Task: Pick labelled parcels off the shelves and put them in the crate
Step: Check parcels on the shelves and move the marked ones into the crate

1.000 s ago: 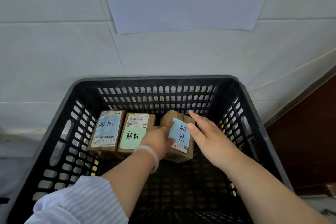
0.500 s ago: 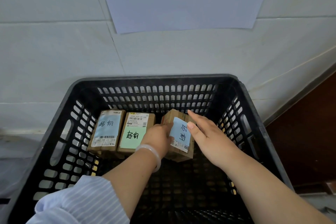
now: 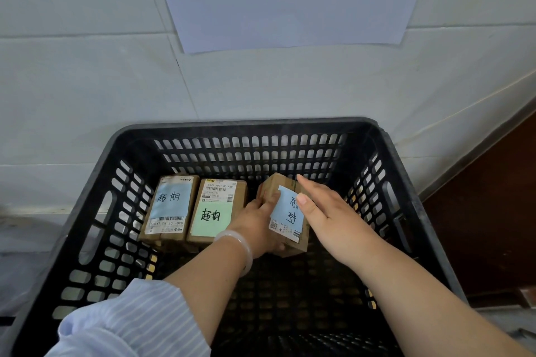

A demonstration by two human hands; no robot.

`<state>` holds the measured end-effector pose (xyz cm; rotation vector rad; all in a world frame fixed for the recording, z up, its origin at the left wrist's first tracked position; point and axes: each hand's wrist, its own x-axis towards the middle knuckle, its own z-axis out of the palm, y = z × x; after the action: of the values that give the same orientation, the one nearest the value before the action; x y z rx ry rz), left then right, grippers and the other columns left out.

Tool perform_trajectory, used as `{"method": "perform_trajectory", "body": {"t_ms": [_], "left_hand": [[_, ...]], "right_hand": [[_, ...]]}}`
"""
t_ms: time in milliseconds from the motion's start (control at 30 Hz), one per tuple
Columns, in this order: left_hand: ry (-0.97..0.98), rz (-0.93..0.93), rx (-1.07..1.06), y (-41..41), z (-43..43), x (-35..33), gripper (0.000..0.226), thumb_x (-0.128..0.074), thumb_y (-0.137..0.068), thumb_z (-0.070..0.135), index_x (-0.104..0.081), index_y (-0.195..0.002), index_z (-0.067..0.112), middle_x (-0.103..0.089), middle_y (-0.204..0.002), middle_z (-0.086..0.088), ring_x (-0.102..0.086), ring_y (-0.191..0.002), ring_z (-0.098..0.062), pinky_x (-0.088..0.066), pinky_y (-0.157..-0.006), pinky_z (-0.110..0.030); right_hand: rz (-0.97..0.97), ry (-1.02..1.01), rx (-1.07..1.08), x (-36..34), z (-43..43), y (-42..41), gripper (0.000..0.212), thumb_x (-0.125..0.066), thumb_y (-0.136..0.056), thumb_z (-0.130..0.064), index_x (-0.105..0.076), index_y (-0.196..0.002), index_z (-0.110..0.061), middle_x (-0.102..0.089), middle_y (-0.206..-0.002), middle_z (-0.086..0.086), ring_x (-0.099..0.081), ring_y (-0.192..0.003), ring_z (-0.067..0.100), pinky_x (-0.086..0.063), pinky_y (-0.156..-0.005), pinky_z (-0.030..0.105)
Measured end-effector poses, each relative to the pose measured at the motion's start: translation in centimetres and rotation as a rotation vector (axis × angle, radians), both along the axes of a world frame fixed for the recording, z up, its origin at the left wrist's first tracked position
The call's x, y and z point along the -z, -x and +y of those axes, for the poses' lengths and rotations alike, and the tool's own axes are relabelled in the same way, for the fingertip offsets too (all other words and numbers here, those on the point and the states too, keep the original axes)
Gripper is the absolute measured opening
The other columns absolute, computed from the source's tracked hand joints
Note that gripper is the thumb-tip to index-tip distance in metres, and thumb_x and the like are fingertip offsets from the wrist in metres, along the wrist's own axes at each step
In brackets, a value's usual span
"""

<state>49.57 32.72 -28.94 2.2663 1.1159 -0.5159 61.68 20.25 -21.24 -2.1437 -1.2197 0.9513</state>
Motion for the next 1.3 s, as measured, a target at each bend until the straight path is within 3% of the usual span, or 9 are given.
{"method": "perform_trajectory", "body": {"t_ms": [333, 500, 700, 867, 1067, 1167, 1300], "left_hand": [[0.006, -0.059, -0.039, 0.2, 0.2, 0.1, 0.11, -0.076, -0.08, 0.041, 0.006, -0.153, 0.042, -0.02, -0.16, 0.002, -0.031, -0.142, -0.024, -0.032, -0.116, -0.038], [-0.052, -0.163, -0.047, -0.1, 0.1, -0.5, 0.095, -0.072, -0.084, 0.045, -0.011, -0.156, 0.03, -0.024, -0.16, 0.001, -0.033, -0.142, -0.021, -0.032, -0.113, -0.033], [-0.095, 0.049, -0.042, 0.6, 0.5, -0.6, 0.088, -0.071, -0.082, 0.048, -0.024, -0.152, 0.025, -0.044, -0.141, -0.003, -0.047, -0.127, -0.025, -0.044, -0.103, -0.041], [-0.272, 0.096, 0.092, 1.1, 0.3, -0.7, 0.094, -0.068, -0.079, 0.06, -0.021, -0.153, 0.027, -0.029, -0.15, -0.003, -0.029, -0.137, -0.026, -0.032, -0.11, -0.042], [-0.3, 0.1, 0.183, 1.0, -0.4, -0.3, 0.107, -0.066, -0.078, 0.065, 0.005, -0.154, 0.039, 0.002, -0.161, -0.004, -0.004, -0.147, -0.032, -0.014, -0.12, -0.048], [-0.303, 0.092, 0.301, 0.7, -0.8, 0.1, 0.1, -0.057, -0.082, 0.069, 0.008, -0.153, 0.041, 0.013, -0.163, -0.002, 0.006, -0.15, -0.031, -0.004, -0.121, -0.05], [-0.348, 0.087, 0.501, 0.0, -1.5, 0.6, 0.081, -0.046, -0.092, 0.064, 0.001, -0.154, 0.04, 0.012, -0.163, -0.004, 0.009, -0.15, -0.03, -0.001, -0.121, -0.053]], "right_hand": [[-0.002, -0.007, -0.005, -0.1, 0.0, -0.1, 0.058, -0.021, -0.096, -0.062, -0.013, -0.151, -0.047, -0.015, -0.16, -0.015, -0.01, -0.147, 0.005, -0.014, -0.116, 0.035], [0.007, -0.031, -0.001, 0.1, 0.1, -0.1, 0.057, -0.023, -0.097, -0.059, -0.016, -0.152, -0.044, -0.018, -0.159, -0.016, -0.014, -0.145, 0.004, -0.016, -0.116, 0.032], [-0.006, -0.016, -0.01, 0.1, 0.0, -0.1, 0.058, -0.021, -0.096, -0.062, -0.014, -0.151, -0.046, -0.016, -0.16, -0.016, -0.009, -0.147, 0.004, -0.012, -0.118, 0.035], [0.003, -0.012, 0.003, -0.1, -0.1, -0.1, 0.058, -0.022, -0.096, -0.062, -0.015, -0.151, -0.047, -0.015, -0.16, -0.015, -0.007, -0.147, 0.004, -0.011, -0.119, 0.035], [0.007, -0.012, 0.002, -0.1, -0.1, 0.0, 0.063, -0.02, -0.091, -0.068, -0.014, -0.15, -0.049, -0.014, -0.161, -0.016, -0.007, -0.147, 0.004, -0.012, -0.121, 0.038], [0.006, -0.01, 0.001, 0.0, 0.0, -0.1, 0.061, -0.021, -0.092, -0.067, -0.014, -0.15, -0.049, -0.014, -0.16, -0.016, -0.008, -0.147, 0.005, -0.013, -0.12, 0.038], [0.009, -0.012, 0.001, 0.1, 0.1, -0.1, 0.058, -0.022, -0.094, -0.064, -0.015, -0.15, -0.049, -0.015, -0.16, -0.016, -0.009, -0.147, 0.005, -0.014, -0.12, 0.037]]}}
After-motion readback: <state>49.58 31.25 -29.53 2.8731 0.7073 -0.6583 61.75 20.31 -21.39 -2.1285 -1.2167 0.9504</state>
